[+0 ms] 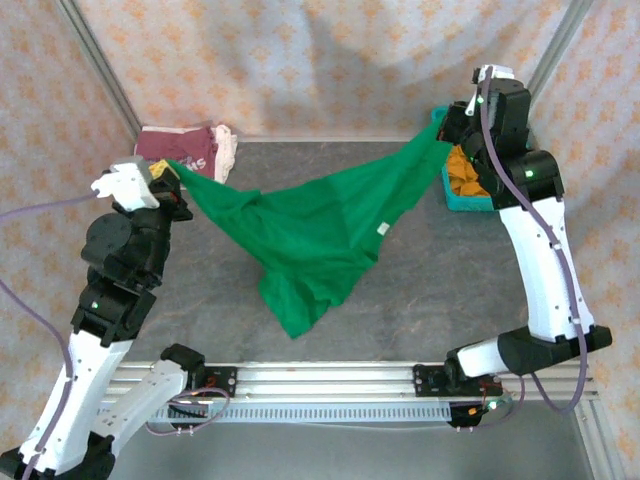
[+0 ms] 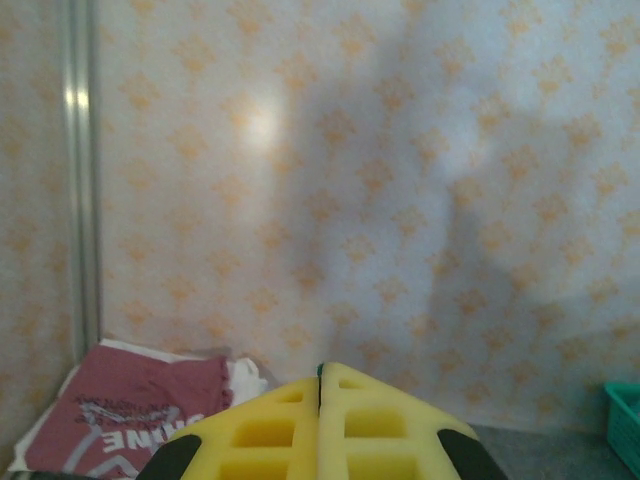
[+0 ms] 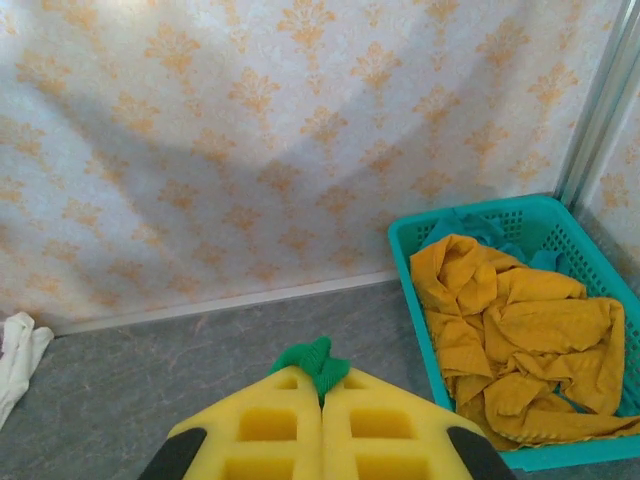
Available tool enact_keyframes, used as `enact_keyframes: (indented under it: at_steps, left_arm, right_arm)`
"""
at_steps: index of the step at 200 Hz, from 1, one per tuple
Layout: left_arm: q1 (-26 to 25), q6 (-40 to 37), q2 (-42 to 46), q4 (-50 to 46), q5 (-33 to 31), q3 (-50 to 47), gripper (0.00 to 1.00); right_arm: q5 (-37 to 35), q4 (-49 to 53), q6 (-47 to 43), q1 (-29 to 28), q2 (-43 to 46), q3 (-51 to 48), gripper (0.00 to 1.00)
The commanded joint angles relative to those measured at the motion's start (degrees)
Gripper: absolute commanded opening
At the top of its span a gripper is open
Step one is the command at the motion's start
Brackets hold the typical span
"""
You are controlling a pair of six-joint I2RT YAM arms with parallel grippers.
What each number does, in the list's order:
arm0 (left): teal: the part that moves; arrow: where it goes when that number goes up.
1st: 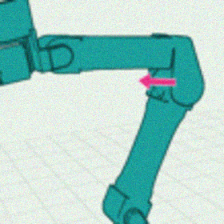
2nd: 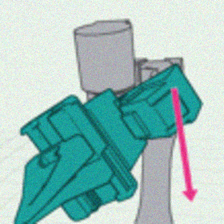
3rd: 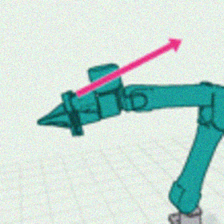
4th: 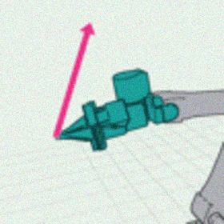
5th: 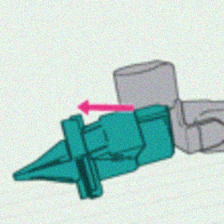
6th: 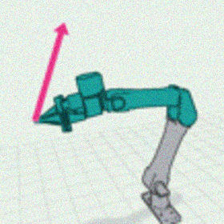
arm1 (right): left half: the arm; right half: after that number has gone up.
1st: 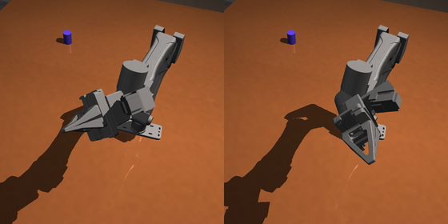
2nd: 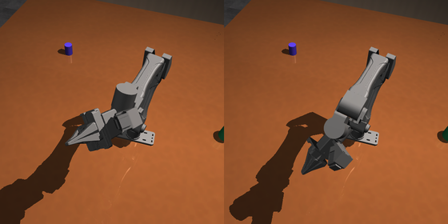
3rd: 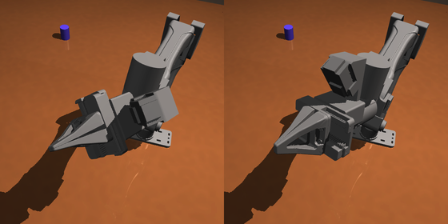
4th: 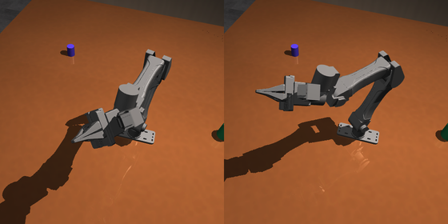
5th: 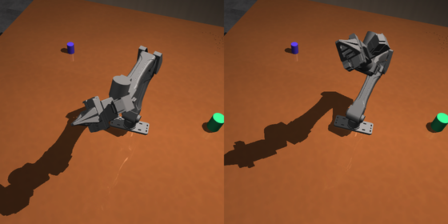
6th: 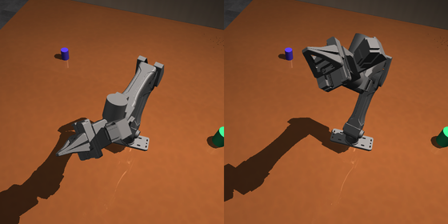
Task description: Fold and stack the t-shirts
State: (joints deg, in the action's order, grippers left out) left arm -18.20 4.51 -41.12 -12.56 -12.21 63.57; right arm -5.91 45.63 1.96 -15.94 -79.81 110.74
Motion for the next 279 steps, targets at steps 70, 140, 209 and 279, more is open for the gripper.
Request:
enact_keyframes:
  at_steps: [70, 140, 209, 279]
  left_arm:
    - [0.4, 11.5, 5.9, 1.1, 34.7, 7.6, 0.00]
    - [0.4, 8.9, 6.9, 4.4, 30.1, 4.9, 0.00]
    - [0.6, 0.5, -5.7, 16.6, 5.6, -14.6, 0.00]
    - [2.9, 11.9, -10.2, 15.2, -3.7, -26.1, 0.00]
  right_arm:
    - [-5.6, 5.3, -0.1, 0.2, 21.2, 3.0, 0.00]
    - [-6.6, 6.1, -4.5, 0.3, 6.5, 20.1, 0.00]
    - [4.1, 1.9, -3.6, 0.6, -28.8, 39.7, 0.00]
    - [7.9, 3.3, -1.4, 0.7, -41.5, 47.9, 0.73]
